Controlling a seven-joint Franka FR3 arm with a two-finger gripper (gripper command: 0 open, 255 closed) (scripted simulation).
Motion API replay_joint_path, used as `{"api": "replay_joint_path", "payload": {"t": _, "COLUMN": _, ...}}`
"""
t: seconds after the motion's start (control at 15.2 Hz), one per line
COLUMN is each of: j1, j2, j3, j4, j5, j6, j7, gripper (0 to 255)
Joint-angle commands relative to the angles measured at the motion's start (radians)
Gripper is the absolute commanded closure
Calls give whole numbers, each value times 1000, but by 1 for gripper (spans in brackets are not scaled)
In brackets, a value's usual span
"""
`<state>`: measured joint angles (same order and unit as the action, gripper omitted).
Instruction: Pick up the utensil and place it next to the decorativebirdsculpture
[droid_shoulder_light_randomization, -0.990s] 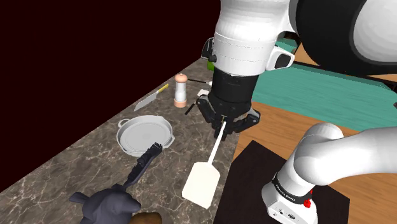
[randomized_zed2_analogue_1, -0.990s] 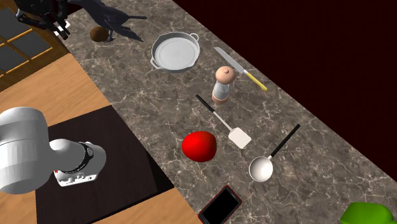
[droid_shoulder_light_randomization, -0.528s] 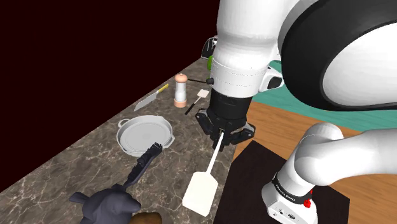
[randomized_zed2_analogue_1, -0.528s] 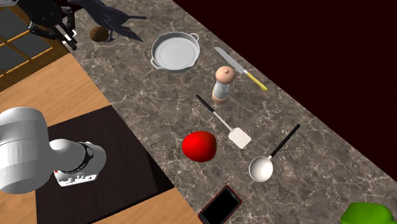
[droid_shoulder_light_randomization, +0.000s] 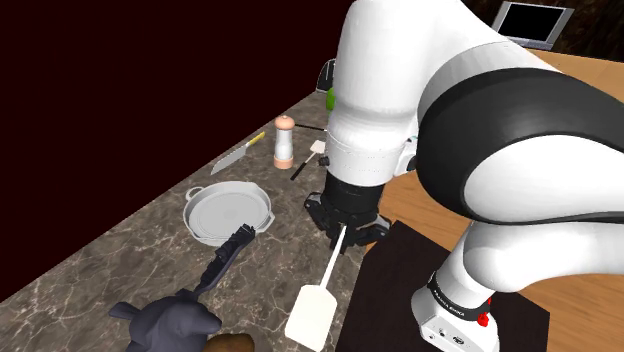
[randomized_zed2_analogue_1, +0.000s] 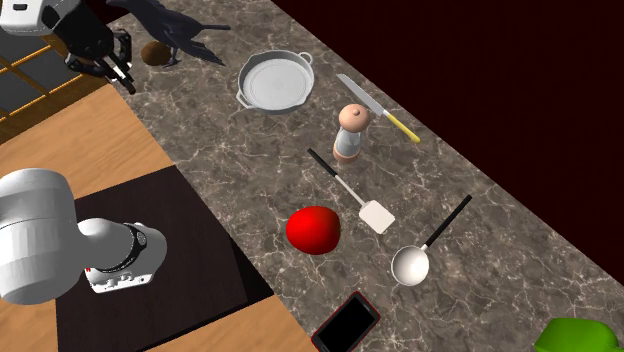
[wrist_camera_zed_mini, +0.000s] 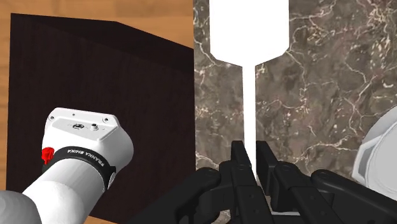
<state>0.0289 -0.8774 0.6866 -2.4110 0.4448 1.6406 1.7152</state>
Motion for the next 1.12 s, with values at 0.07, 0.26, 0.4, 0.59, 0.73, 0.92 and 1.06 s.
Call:
{"api": "replay_joint_path", "payload": {"t": 0.07, "j1": 5, "j2": -3, "j3": 18, "j4": -39, "j5": 15, "j6": 37, "j7": -2, "gripper": 255}}
{"api": "replay_joint_path", "payload": {"t": 0.26, "j1": 10, "j2": -4, "j3": 36, "j4": -75, "j5": 31, "j6": 74, "j7": -3, "gripper": 255}}
{"api": "replay_joint_path", "payload": {"t": 0.4, "j1": 13, "j2": -3, "j3": 49, "j4": -99, "j5": 42, "j6": 99, "j7": -4, "gripper": 255}}
{"api": "replay_joint_path", "payload": {"t": 0.59, "j1": 16, "j2": 1, "j3": 70, "j4": -132, "j5": 58, "j6": 138, "j7": -6, "gripper": 255}}
{"api": "replay_joint_path", "payload": {"t": 0.73, "j1": 18, "j2": 5, "j3": 85, "j4": -154, "j5": 70, "j6": 164, "j7": -6, "gripper": 255}}
{"api": "replay_joint_path", "payload": {"t": 0.92, "j1": 20, "j2": 14, "j3": 108, "j4": -185, "j5": 87, "j6": 205, "j7": -8, "gripper": 255}}
{"api": "replay_joint_path", "payload": {"t": 1.06, "j1": 21, "j2": 21, "j3": 125, "j4": -204, "j5": 99, "j6": 233, "j7": -8, "gripper": 255}}
